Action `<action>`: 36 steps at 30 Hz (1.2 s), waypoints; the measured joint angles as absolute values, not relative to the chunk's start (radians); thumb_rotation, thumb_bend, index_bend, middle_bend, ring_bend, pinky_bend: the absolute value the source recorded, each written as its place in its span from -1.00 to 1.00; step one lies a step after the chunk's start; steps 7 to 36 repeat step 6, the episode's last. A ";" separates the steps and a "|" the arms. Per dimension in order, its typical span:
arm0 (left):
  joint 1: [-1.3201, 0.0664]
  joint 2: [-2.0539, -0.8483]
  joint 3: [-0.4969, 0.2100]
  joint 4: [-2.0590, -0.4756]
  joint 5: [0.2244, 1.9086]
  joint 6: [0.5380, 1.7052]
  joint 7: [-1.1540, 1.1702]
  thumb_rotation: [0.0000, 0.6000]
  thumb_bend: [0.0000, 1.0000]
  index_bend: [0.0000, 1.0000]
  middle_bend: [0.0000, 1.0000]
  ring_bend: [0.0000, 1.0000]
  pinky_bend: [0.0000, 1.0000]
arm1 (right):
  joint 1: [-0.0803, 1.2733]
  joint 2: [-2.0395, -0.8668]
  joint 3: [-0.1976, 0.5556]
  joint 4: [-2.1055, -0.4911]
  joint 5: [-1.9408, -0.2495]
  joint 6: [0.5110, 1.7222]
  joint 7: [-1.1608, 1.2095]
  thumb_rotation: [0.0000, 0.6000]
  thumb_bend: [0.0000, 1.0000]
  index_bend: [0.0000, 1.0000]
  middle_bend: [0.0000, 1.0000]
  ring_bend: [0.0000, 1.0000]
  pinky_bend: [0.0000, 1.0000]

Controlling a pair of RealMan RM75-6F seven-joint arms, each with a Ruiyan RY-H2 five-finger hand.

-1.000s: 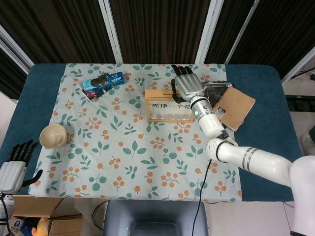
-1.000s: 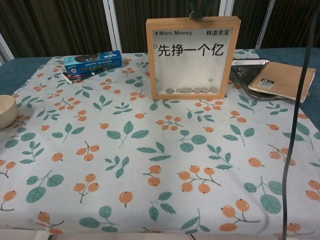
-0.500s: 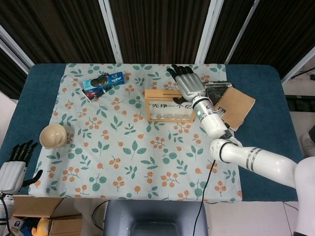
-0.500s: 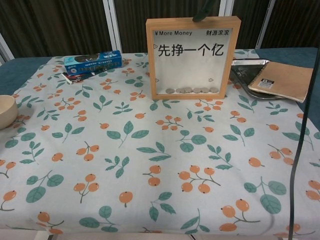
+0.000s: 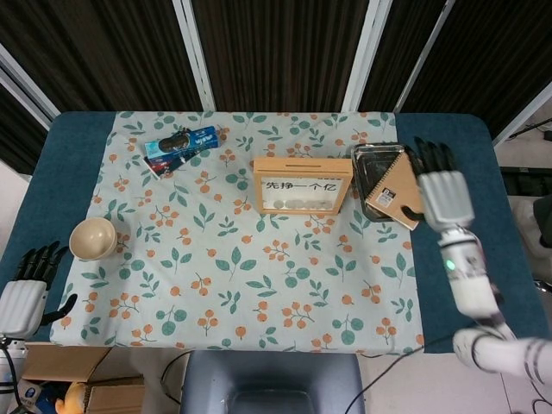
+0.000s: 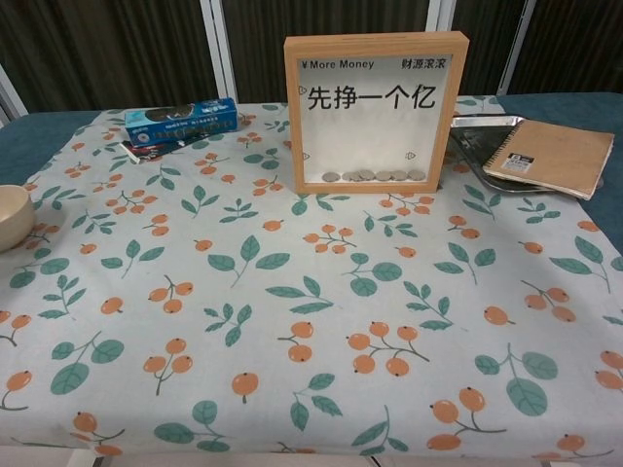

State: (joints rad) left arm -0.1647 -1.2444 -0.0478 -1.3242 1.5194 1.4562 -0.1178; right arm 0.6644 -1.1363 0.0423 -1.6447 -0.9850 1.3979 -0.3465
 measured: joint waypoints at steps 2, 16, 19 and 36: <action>-0.163 -1.244 -0.050 -1.329 1.521 1.464 -0.112 0.92 -0.40 -1.00 -1.00 -1.00 -1.00 | 0.527 -1.152 -0.016 -1.631 -1.050 1.493 -0.304 1.00 -0.36 -1.00 -1.00 -1.00 -1.00; -0.162 -1.244 -0.052 -1.337 1.522 1.469 -0.102 0.93 -0.40 -1.00 -1.00 -1.00 -1.00 | 0.345 -1.194 -0.102 -1.577 -1.158 1.580 -0.184 1.00 -0.37 -1.00 -1.00 -1.00 -1.00; -0.162 -1.244 -0.052 -1.337 1.522 1.469 -0.102 0.93 -0.40 -1.00 -1.00 -1.00 -1.00 | 0.345 -1.194 -0.102 -1.577 -1.158 1.580 -0.184 1.00 -0.37 -1.00 -1.00 -1.00 -1.00; -0.162 -1.244 -0.052 -1.337 1.522 1.469 -0.102 0.93 -0.40 -1.00 -1.00 -1.00 -1.00 | 0.345 -1.194 -0.102 -1.577 -1.158 1.580 -0.184 1.00 -0.37 -1.00 -1.00 -1.00 -1.00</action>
